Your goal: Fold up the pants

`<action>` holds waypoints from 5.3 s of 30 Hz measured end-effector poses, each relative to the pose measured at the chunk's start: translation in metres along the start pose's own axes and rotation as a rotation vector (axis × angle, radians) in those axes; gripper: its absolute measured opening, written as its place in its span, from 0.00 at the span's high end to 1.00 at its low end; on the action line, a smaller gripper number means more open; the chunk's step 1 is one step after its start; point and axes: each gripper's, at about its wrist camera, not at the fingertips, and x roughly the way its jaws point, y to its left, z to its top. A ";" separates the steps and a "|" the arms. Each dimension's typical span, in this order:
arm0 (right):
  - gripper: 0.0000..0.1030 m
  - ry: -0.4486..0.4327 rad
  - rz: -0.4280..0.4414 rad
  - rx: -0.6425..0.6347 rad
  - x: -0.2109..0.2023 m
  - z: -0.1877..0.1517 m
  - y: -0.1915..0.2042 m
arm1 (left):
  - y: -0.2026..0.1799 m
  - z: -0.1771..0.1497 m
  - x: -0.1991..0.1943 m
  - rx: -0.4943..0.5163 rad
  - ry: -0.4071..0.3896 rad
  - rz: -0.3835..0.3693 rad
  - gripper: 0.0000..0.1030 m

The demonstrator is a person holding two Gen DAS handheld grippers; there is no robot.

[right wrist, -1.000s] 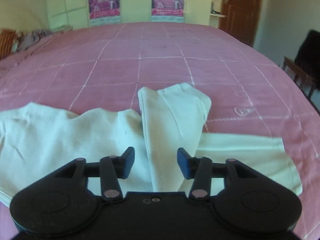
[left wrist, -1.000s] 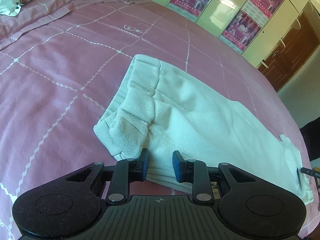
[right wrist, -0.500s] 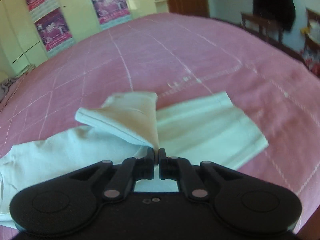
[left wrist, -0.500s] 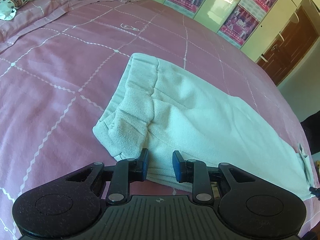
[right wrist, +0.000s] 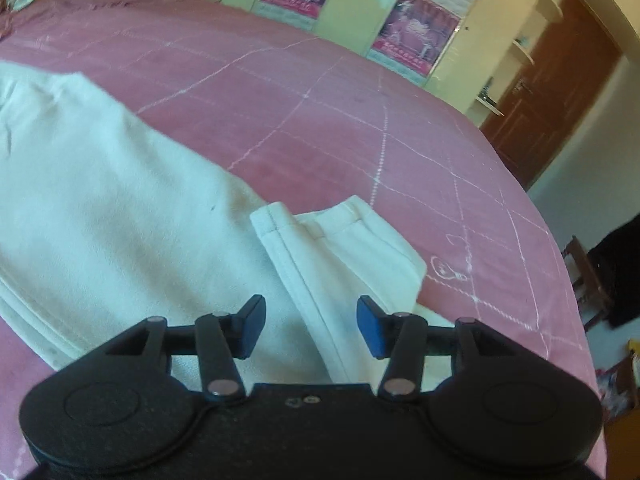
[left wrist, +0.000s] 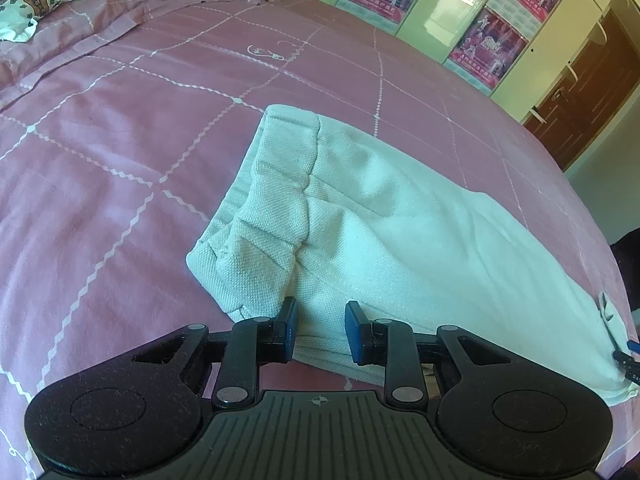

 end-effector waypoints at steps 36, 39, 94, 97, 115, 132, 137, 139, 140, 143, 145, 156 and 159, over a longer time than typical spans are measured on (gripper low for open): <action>0.70 -0.106 0.101 1.186 -0.011 -0.165 -0.141 | 0.039 -0.011 -0.032 -0.301 -0.165 -0.052 0.58; 0.70 -0.106 0.094 1.175 -0.012 -0.165 -0.138 | 0.039 -0.010 -0.020 -0.310 -0.146 -0.065 0.64; 0.74 -0.073 0.297 0.513 -0.009 -0.040 0.058 | -0.152 -0.052 0.021 0.362 -0.097 -0.021 0.55; 0.74 -0.105 0.305 0.523 -0.020 -0.023 0.048 | -0.155 -0.033 0.004 0.331 -0.187 -0.020 0.55; 0.72 -0.083 0.448 0.452 0.074 0.142 0.124 | -0.131 0.050 0.099 0.292 0.005 0.105 0.55; 0.63 -0.042 0.517 0.377 0.070 0.132 0.117 | -0.116 0.020 0.061 0.364 -0.059 0.079 0.49; 0.82 0.023 0.368 0.605 0.078 0.027 -0.024 | -0.107 0.002 0.038 0.330 -0.074 0.065 0.49; 0.88 0.032 0.269 0.770 0.076 -0.021 -0.088 | -0.104 -0.002 0.030 0.312 -0.081 0.068 0.49; 0.91 0.037 0.202 0.833 0.072 -0.043 -0.114 | -0.103 -0.004 0.026 0.302 -0.089 0.078 0.49; 0.72 0.036 0.086 1.033 0.039 -0.094 -0.167 | -0.100 -0.015 0.006 0.294 -0.135 0.091 0.49; 0.69 -0.040 0.074 0.989 0.003 -0.106 -0.169 | -0.097 -0.022 0.001 0.296 -0.121 0.107 0.49; 0.67 -0.190 0.167 1.236 -0.047 -0.212 -0.163 | -0.091 -0.029 -0.001 0.300 -0.091 0.126 0.49; 0.65 -0.180 0.284 1.382 -0.044 -0.236 -0.166 | -0.091 -0.032 0.001 0.287 -0.104 0.129 0.48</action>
